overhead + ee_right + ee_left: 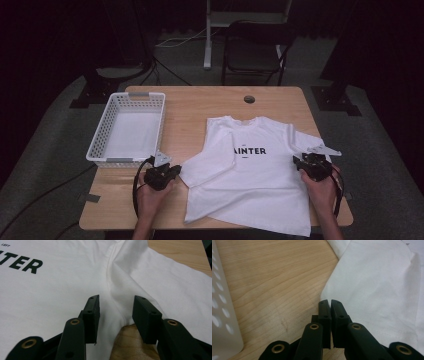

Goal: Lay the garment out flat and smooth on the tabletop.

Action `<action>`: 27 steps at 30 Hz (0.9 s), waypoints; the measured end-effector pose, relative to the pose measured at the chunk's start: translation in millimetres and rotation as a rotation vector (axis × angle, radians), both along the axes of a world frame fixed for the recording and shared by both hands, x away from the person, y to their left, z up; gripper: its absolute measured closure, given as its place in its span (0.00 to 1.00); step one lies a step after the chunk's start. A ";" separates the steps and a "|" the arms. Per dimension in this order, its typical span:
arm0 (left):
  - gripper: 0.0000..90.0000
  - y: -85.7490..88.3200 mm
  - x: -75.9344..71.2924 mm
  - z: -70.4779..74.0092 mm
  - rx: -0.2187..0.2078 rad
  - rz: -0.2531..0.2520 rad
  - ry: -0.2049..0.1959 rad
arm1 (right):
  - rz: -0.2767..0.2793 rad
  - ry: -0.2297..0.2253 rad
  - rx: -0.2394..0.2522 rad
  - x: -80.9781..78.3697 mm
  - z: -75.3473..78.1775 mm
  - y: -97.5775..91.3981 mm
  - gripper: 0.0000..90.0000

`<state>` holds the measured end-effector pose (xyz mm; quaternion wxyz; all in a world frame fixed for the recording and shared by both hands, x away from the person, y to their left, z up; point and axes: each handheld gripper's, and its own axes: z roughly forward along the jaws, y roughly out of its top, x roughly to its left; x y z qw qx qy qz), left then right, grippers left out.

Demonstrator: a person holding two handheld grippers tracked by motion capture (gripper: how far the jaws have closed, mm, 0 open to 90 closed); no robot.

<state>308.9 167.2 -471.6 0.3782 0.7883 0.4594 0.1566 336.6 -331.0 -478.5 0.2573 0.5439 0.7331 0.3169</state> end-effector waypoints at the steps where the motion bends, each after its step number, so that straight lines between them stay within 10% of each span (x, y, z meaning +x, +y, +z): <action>1: 0.98 0.8 -0.1 -0.1 0.000 0.003 0.000 | 0.000 0.001 0.001 0.0 0.0 0.0 0.63; 27: 0.98 19.5 -6.0 -0.4 -0.005 0.047 -0.003 | -0.001 0.000 -0.002 -0.1 0.0 0.3 0.63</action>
